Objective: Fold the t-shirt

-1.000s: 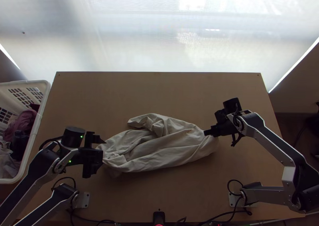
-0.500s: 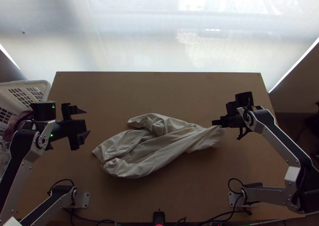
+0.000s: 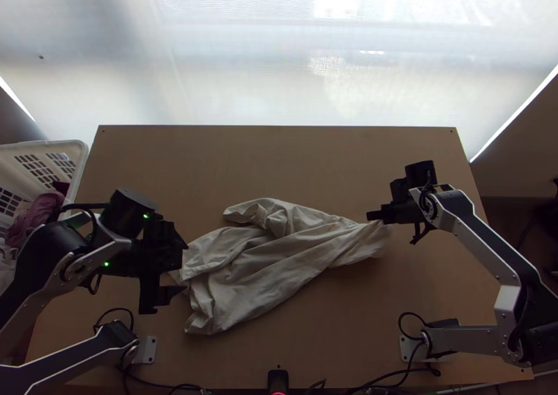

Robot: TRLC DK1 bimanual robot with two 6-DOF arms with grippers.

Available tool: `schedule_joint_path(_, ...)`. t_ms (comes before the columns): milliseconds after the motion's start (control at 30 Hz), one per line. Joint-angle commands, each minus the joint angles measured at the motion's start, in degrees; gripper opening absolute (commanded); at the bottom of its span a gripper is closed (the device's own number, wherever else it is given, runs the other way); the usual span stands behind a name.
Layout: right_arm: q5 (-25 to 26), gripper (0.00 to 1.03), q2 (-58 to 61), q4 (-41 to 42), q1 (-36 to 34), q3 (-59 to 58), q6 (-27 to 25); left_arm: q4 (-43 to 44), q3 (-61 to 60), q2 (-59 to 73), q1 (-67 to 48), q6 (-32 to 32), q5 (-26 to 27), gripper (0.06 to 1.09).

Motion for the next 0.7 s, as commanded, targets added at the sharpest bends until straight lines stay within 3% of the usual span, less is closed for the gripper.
schedule_joint_path(0,-0.03,0.03,1.00,0.03,1.38,0.46,0.48,-3.51,-8.77,-0.24,-15.42,-9.03,-0.01,1.03)
schedule_joint_path(167,-0.03,0.03,1.88,0.03,1.65,0.19,0.48,-1.75,-18.09,2.57,-25.87,-15.97,2.54,1.03)
schedule_joint_path(267,-0.03,0.03,1.88,0.03,1.73,0.46,1.01,1.06,-19.93,5.03,-26.31,-16.94,5.70,1.03)
schedule_joint_path(367,-0.03,0.03,1.97,0.03,1.65,0.46,1.09,5.28,-21.86,6.53,-26.05,-18.52,5.53,1.03)
schedule_joint_path(667,-0.03,0.03,2.14,0.03,1.82,1.16,1.62,21.45,-28.90,8.99,-32.64,-31.88,-7.66,1.03)
